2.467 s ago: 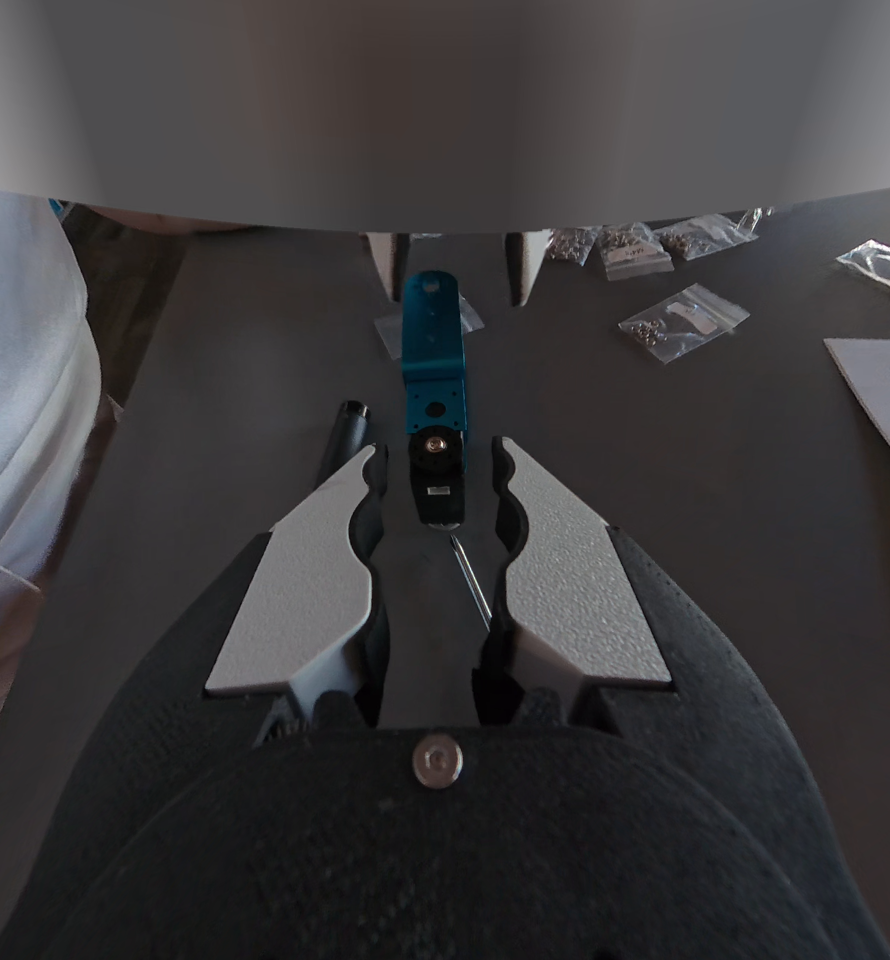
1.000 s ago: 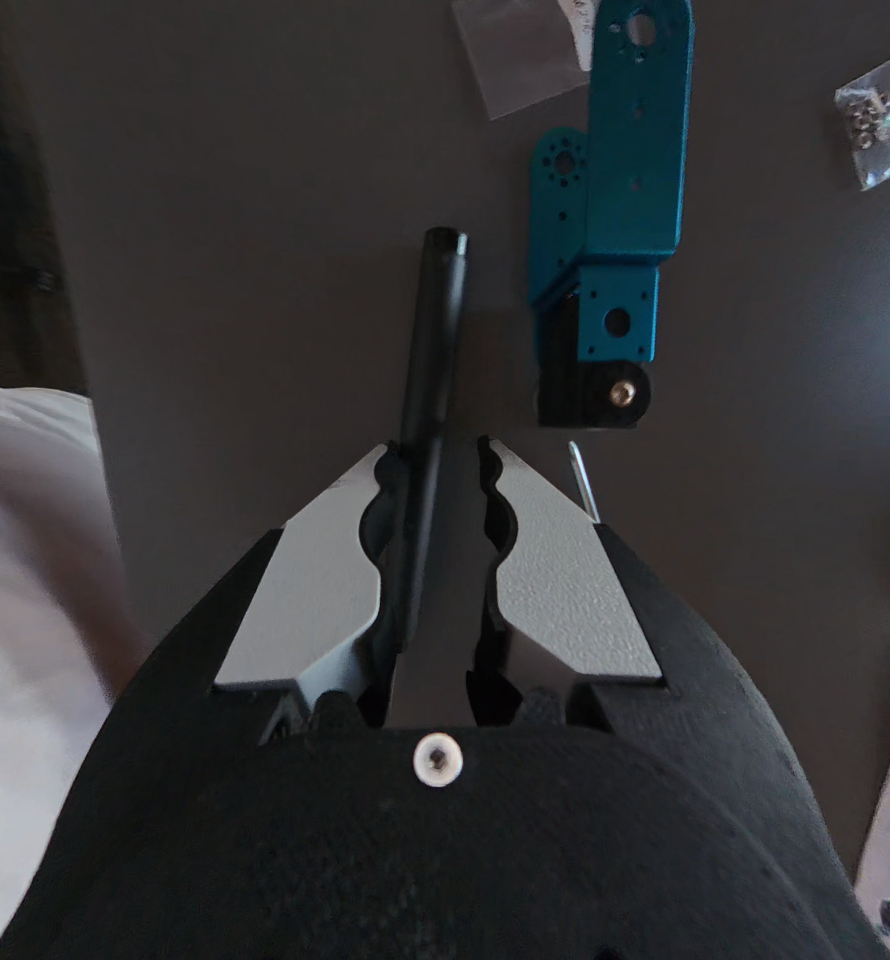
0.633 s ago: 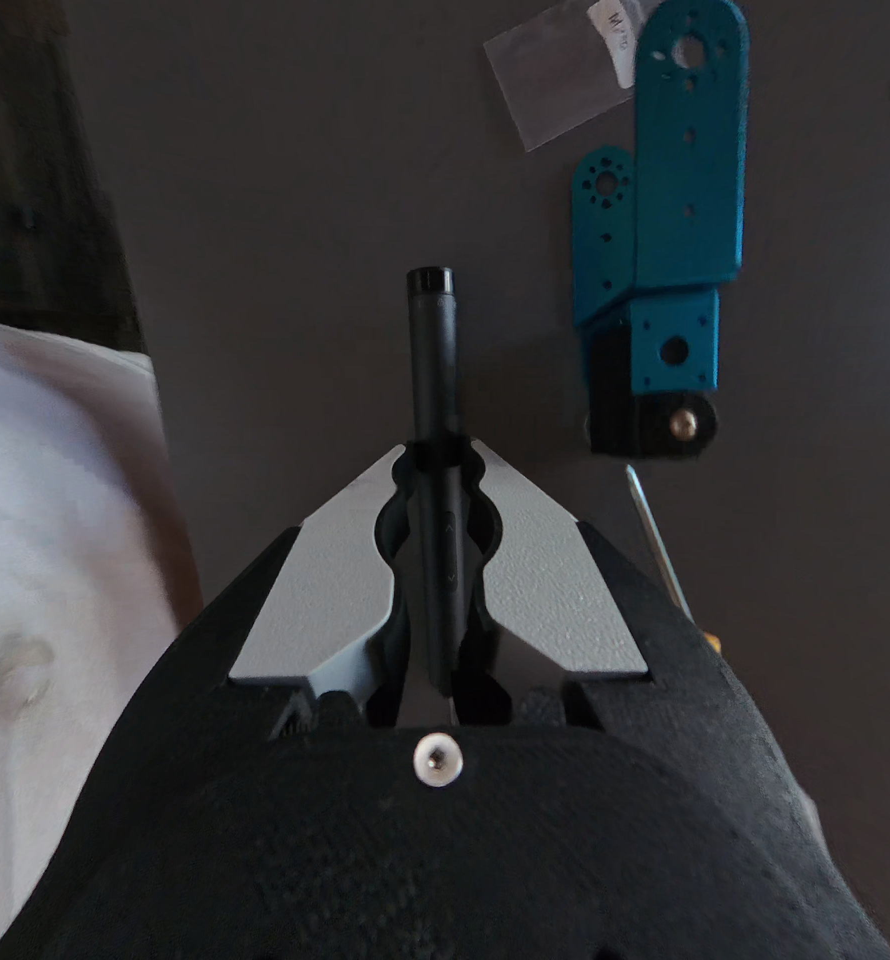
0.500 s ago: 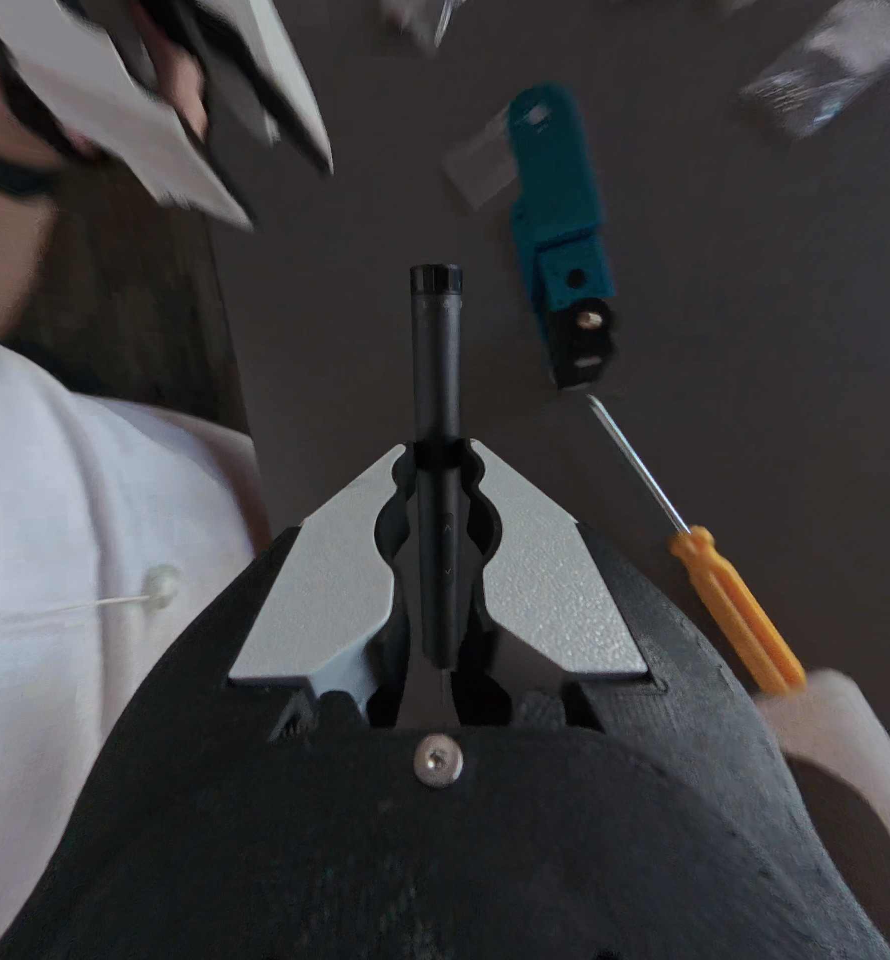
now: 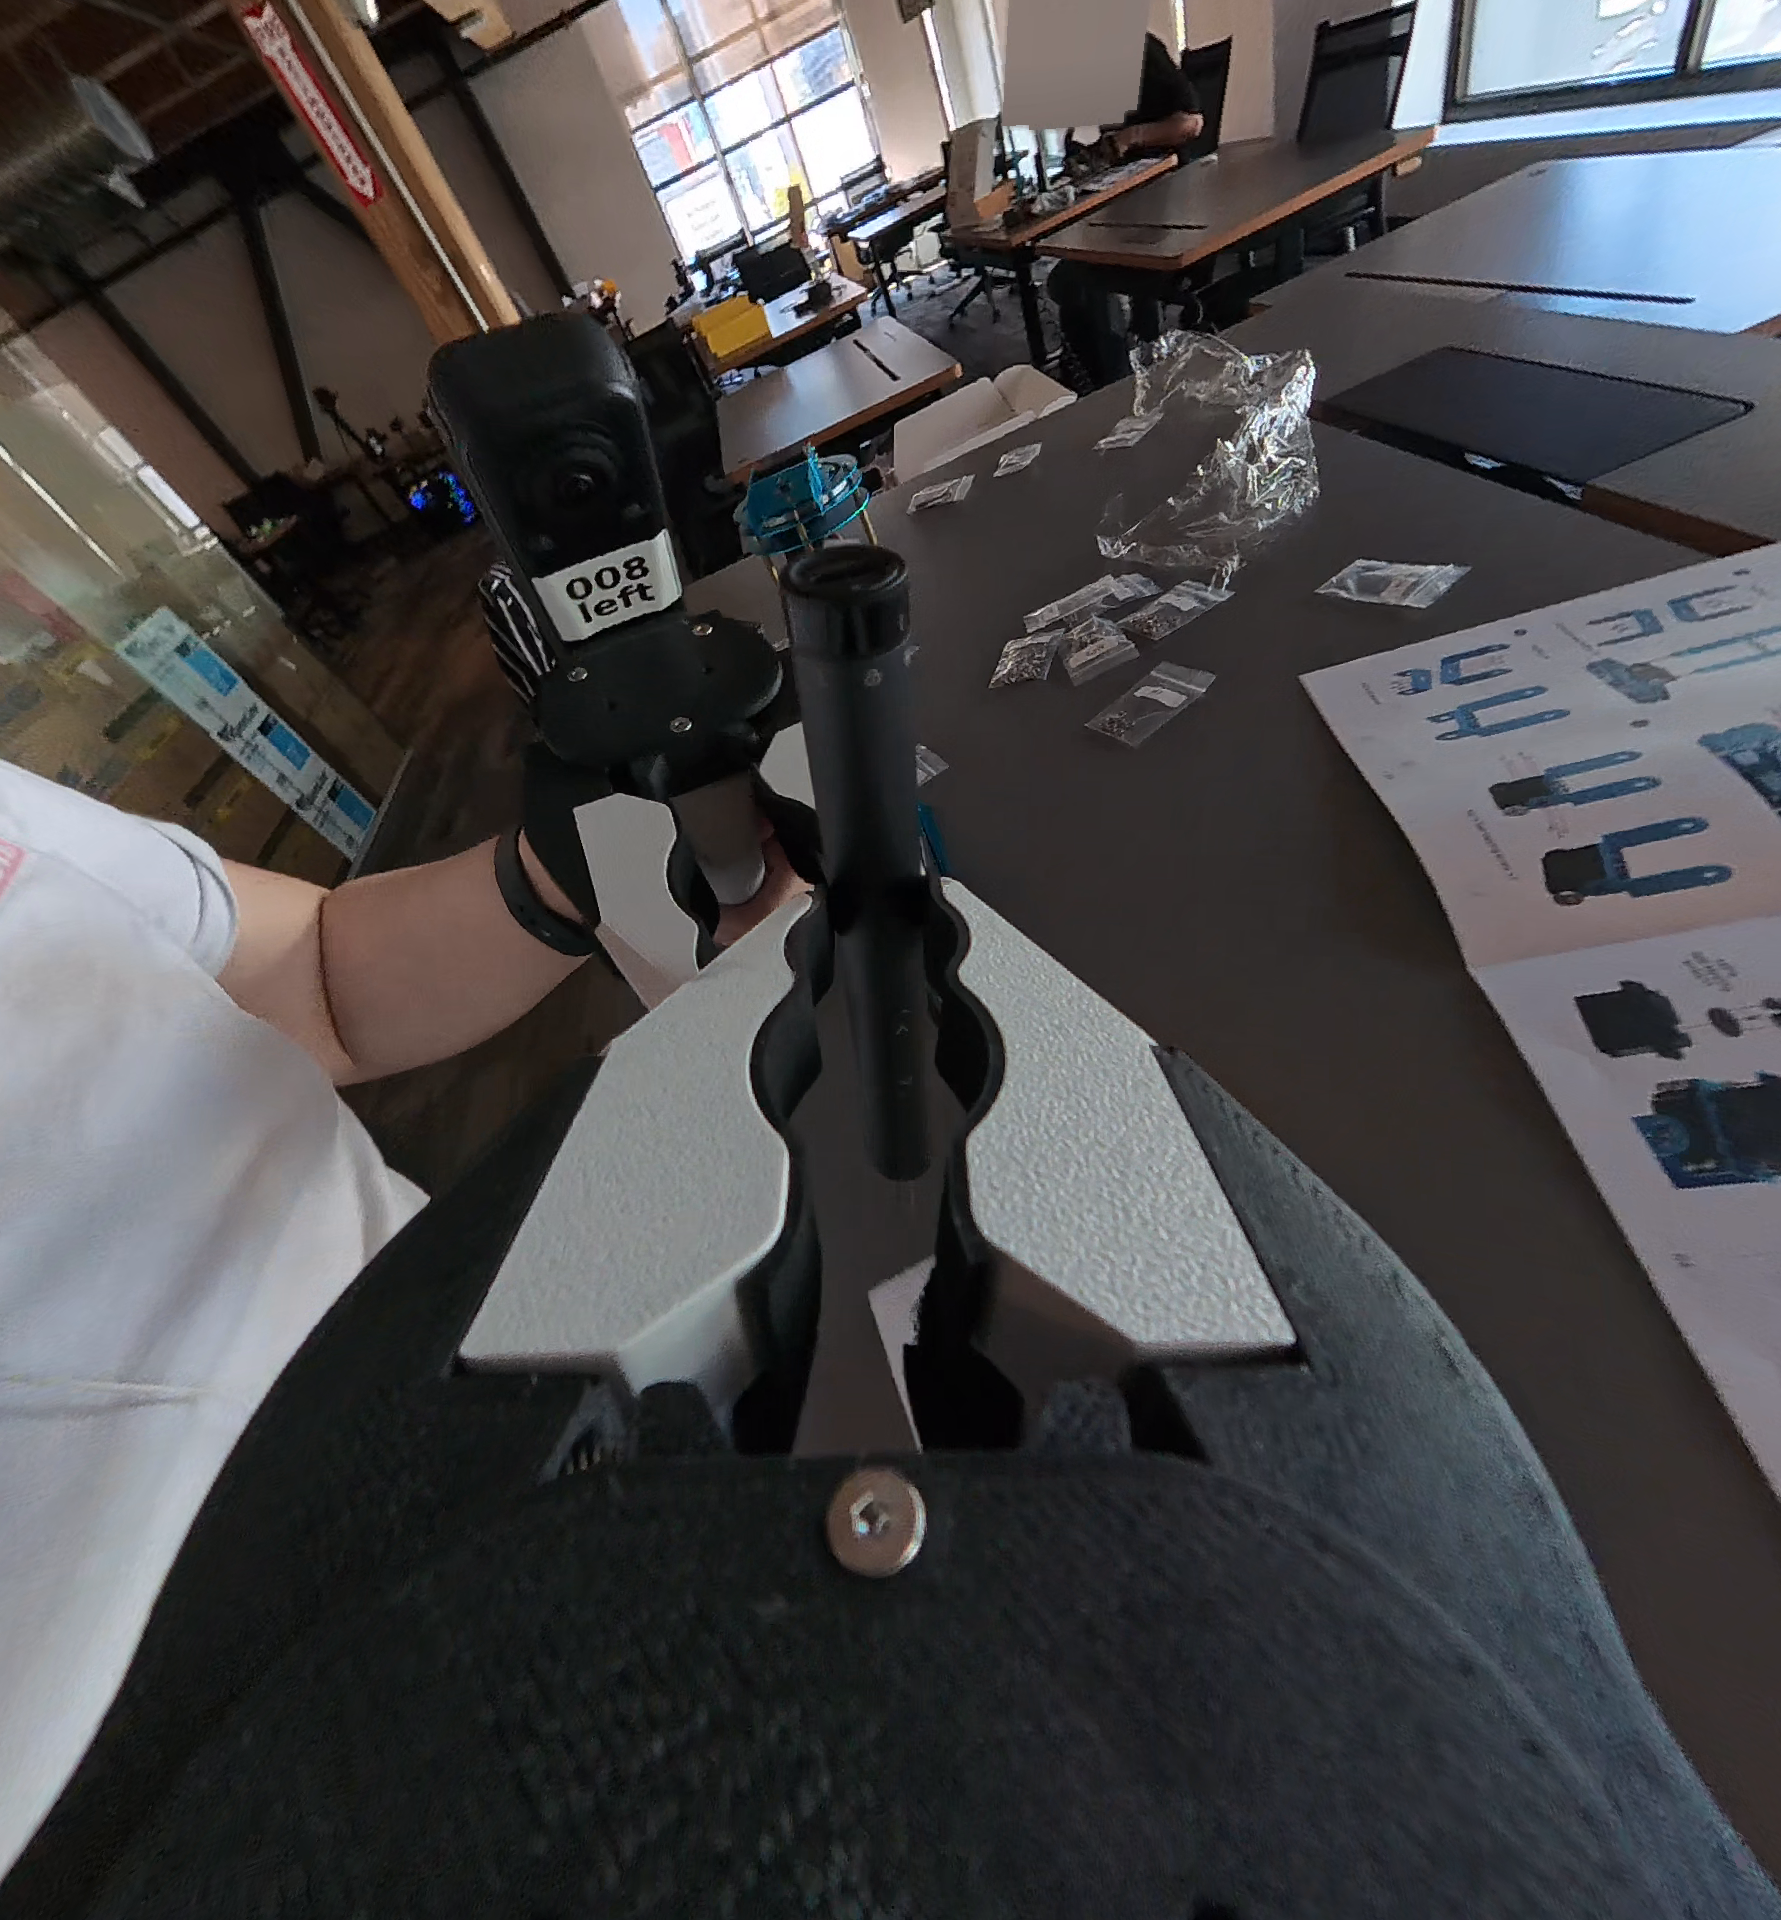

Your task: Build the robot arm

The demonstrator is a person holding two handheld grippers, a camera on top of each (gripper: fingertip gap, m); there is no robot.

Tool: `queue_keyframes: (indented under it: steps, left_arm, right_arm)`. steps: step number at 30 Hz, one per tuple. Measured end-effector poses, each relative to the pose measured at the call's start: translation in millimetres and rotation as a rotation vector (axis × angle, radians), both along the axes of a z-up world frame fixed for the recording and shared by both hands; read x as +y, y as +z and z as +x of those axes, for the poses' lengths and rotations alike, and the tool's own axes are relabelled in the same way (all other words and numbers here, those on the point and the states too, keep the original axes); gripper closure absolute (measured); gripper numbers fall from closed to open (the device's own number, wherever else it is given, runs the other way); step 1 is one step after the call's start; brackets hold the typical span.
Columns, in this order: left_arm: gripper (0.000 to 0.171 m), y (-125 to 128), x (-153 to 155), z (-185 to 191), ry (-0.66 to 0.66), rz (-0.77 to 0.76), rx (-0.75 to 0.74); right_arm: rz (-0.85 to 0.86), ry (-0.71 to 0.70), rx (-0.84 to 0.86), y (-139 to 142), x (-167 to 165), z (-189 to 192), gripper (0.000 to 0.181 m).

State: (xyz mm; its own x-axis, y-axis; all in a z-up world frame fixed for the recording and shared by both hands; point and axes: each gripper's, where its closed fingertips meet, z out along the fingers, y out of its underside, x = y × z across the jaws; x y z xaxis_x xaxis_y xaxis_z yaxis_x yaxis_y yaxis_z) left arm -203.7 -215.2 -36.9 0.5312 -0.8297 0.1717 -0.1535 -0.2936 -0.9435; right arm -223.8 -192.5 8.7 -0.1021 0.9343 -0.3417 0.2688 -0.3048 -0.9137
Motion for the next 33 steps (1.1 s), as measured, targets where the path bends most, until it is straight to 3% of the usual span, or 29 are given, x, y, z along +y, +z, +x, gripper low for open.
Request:
queue_keyframes:
  steps: [3, 6, 10, 12, 13, 19, 24, 33]
  left_arm:
    - [0.129, 1, 20, 23, 0.018, 0.006, 0.037]
    - [0.153, 2, 32, 37, 0.047, 0.010, 0.022]
    - [0.155, 0, 42, 40, 0.098, -0.003, 0.024]
    - [0.155, -7, 46, 38, 0.128, -0.019, 0.081]
    - [0.155, -10, 49, 37, 0.143, -0.020, 0.106]
    - [0.155, -30, 50, 25, 0.216, -0.099, 0.143]
    - [0.155, -50, 49, 20, 0.254, -0.147, 0.167]
    - [0.155, -61, 49, 15, 0.280, -0.173, 0.135]
  right_arm:
    - [0.020, 0.062, 0.010, 6, 5, 10, 0.165]
    - [0.013, 0.113, 0.031, 10, 11, 18, 0.165]
    - [-0.002, 0.198, 0.076, 11, 16, 23, 0.163]
    - [-0.051, 0.237, 0.105, 16, 18, 22, 0.154]
    - [-0.046, 0.237, 0.101, 15, 23, 19, 0.163]
    - [0.038, 0.305, 0.024, -8, 23, 7, 0.164]
    - [-0.017, 0.352, -0.002, -27, 25, 2, 0.164]
    - [-0.054, 0.382, -0.022, -39, 26, -2, 0.164]
